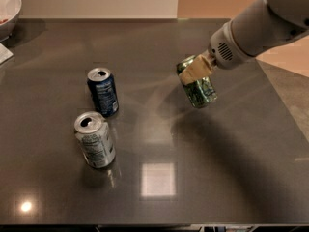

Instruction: Place green can upright

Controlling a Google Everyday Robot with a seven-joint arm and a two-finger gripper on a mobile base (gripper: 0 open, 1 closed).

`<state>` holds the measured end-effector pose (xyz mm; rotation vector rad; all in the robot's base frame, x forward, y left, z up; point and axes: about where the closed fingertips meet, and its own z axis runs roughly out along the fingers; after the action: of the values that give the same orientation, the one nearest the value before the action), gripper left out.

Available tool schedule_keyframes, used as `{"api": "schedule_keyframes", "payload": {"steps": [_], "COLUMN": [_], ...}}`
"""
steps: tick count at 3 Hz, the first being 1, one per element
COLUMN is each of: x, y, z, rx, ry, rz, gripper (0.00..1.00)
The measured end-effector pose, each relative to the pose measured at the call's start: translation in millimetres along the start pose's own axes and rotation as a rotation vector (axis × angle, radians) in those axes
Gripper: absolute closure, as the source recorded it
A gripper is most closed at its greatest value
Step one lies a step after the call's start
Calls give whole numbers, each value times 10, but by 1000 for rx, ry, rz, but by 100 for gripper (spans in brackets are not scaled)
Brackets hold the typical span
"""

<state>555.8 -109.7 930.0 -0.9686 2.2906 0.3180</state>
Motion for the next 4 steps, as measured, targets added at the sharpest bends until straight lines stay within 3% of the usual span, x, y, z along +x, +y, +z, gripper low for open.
{"api": "schedule_keyframes", "payload": {"steps": [2, 3, 4], "x": [46, 133, 256], "y": [-210, -286, -356], "z": [-215, -290, -284], "rx": [-121, -160, -154], "ry": [-332, -430, -491], "rz": [-11, -103, -235], "gripper": [100, 100, 100]}}
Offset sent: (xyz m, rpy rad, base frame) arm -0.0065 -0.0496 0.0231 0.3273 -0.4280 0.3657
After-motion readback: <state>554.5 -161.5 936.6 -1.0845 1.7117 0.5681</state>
